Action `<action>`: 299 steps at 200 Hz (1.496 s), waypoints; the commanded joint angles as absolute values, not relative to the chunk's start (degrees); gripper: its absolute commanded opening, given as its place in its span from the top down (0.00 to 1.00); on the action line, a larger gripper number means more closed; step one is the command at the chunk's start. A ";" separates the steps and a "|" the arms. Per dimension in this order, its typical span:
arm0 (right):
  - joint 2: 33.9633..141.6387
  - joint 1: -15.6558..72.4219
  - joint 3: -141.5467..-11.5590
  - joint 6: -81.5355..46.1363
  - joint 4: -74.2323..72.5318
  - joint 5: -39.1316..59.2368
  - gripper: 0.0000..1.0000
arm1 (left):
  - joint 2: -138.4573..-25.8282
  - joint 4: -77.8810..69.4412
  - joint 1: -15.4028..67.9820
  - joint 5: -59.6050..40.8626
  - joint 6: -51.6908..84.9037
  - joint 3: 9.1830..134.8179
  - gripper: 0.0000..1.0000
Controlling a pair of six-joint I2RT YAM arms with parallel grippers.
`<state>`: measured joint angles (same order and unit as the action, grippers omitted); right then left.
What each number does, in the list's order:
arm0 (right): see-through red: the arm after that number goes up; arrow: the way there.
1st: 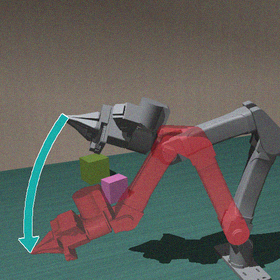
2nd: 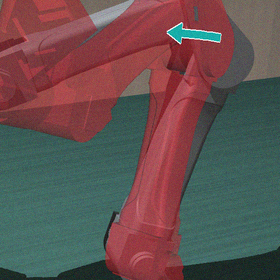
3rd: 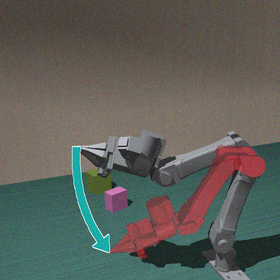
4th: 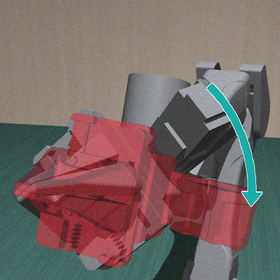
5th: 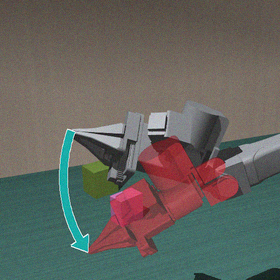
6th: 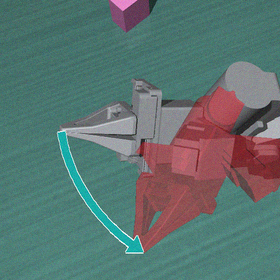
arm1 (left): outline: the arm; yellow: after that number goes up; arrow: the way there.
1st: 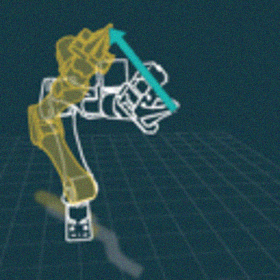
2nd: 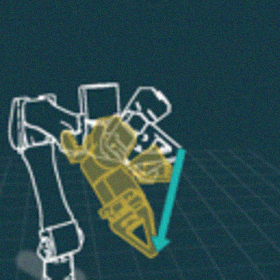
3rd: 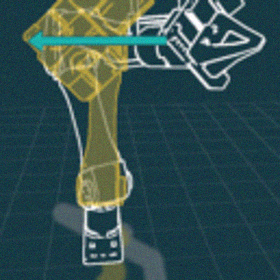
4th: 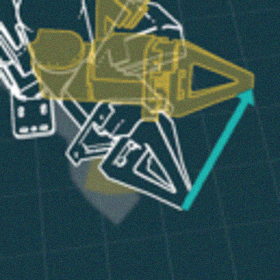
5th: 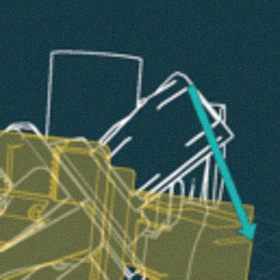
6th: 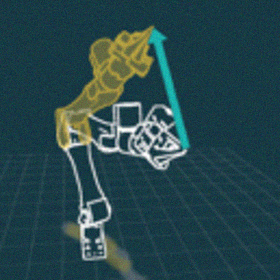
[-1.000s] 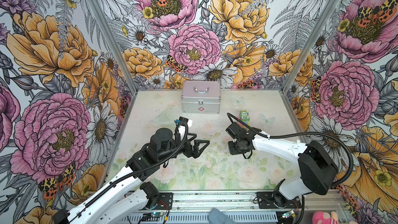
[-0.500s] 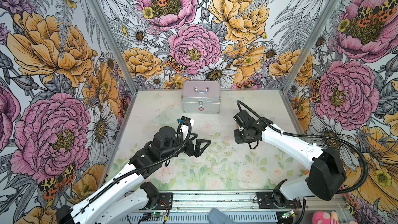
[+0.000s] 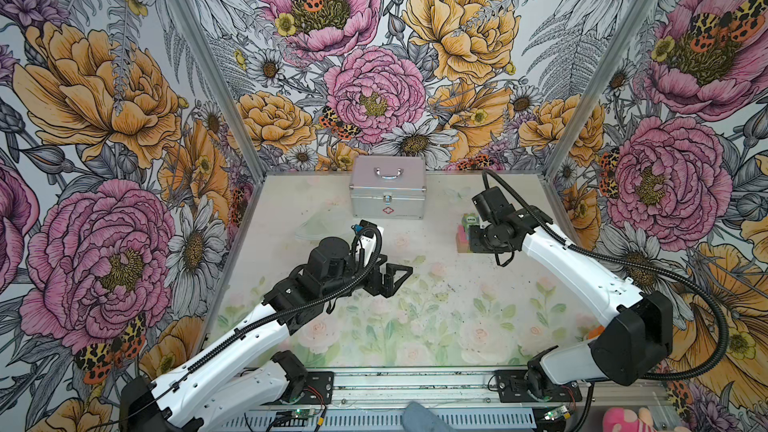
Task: Build the wood block tower
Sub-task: 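Carry the cartoon tile with the right gripper over the tower top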
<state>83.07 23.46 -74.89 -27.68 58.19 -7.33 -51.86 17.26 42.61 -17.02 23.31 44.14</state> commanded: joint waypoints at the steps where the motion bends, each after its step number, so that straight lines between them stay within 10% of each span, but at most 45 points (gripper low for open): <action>1: 85.20 22.18 -78.25 -26.30 58.72 -8.15 0.68 | -52.76 14.79 42.09 -18.39 21.30 46.06 0.01; 299: 105.29 15.98 -95.05 -22.77 58.89 -6.26 0.69 | -59.76 13.49 38.28 -22.06 18.63 48.32 0.01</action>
